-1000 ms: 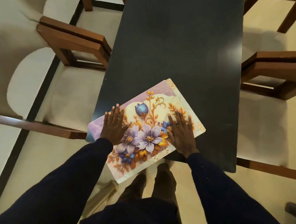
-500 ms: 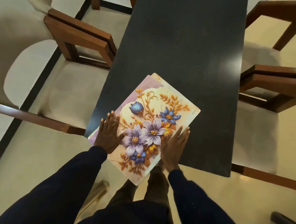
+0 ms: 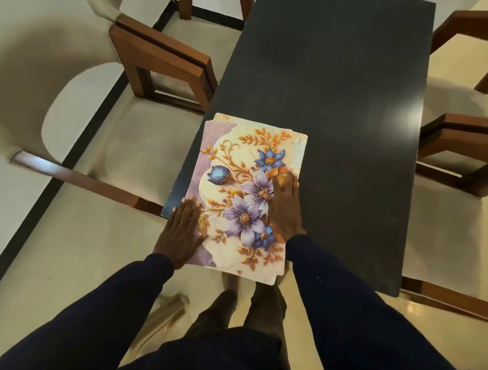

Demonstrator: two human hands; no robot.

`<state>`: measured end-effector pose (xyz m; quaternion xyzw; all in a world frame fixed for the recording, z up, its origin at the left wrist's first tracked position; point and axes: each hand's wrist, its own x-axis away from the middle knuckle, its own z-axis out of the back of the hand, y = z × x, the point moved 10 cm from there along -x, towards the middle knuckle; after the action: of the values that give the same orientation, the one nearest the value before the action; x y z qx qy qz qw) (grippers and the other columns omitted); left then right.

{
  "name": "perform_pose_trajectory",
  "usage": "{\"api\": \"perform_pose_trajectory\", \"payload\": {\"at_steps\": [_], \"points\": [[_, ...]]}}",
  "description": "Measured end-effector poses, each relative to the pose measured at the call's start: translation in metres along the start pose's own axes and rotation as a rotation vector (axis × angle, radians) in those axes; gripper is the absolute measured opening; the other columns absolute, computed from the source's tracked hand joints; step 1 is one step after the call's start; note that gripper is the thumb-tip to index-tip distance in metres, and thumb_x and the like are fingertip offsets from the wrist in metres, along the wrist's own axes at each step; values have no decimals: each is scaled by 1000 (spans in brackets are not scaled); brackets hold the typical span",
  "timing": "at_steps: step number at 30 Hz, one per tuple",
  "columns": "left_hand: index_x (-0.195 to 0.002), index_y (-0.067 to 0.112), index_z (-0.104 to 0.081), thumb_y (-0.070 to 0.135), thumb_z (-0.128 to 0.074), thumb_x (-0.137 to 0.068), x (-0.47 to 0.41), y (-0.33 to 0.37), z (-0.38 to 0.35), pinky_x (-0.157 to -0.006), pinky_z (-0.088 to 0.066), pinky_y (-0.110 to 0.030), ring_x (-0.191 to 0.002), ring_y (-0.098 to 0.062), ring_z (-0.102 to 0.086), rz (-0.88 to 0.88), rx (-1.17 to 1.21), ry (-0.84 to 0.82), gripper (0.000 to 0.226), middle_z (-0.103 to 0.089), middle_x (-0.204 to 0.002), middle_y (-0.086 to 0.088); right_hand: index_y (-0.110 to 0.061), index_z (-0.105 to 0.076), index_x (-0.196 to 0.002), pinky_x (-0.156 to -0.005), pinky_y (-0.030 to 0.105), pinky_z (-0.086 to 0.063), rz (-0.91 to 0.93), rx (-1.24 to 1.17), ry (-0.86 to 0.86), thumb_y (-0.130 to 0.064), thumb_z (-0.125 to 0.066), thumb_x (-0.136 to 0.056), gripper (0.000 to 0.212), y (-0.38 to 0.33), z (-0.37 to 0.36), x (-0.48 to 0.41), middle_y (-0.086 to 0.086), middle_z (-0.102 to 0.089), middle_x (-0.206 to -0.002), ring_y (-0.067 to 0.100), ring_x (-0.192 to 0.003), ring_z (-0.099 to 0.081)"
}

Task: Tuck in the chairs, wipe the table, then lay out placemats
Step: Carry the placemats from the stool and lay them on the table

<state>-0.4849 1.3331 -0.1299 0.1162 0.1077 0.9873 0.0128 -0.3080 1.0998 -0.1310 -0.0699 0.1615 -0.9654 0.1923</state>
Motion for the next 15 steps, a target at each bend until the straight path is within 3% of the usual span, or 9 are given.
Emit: {"api": "perform_pose_trajectory", "payload": {"at_steps": [3, 5, 8, 13, 15], "points": [[-163, 3, -27, 67, -20, -110, 7, 9, 6, -122, -35, -63, -157, -43, -29, -66, -11, 19, 83, -23, -172, -22, -8, -46, -158, -131, 53, -24, -15, -33, 43, 6, -54, -99, 61, -9, 9, -3, 26, -32, -168, 45, -161, -19], [-163, 3, -27, 66, -18, -111, 4, 14, 5, -120, -37, -66, -157, -43, -30, -68, -1, -9, 82, -26, -172, -21, -1, -49, -155, -130, 54, -28, 82, -38, 71, -5, -61, -104, 53, -19, 12, 11, 25, -37, -166, 43, -159, -28], [-163, 4, -28, 65, -16, -111, -5, 23, 5, -116, -41, -67, -156, -42, -33, -85, 36, -54, 80, -29, -171, -21, -4, -26, -168, -134, 45, -12, 149, -79, -1, -34, -52, -113, 67, -10, 2, 38, 12, -16, -177, 29, -166, -8], [-169, 15, -13, 67, -15, -110, -23, 39, 11, -127, -24, -61, -161, -34, -19, -47, 142, -35, 79, -11, -176, -10, -5, -30, -166, -132, 56, -20, 76, 49, 45, -36, -32, -113, 62, 53, 11, 45, 12, -19, -177, 29, -166, -11], [-170, 16, -10, 68, -13, -110, -35, 52, 8, -128, -24, -61, -163, -31, -13, -87, 133, -64, 79, -7, -177, -8, -7, -32, -166, -130, 62, -20, 23, 105, 70, -36, -25, -111, 63, 81, 23, 38, 14, -21, -176, 33, -165, -13]]}}
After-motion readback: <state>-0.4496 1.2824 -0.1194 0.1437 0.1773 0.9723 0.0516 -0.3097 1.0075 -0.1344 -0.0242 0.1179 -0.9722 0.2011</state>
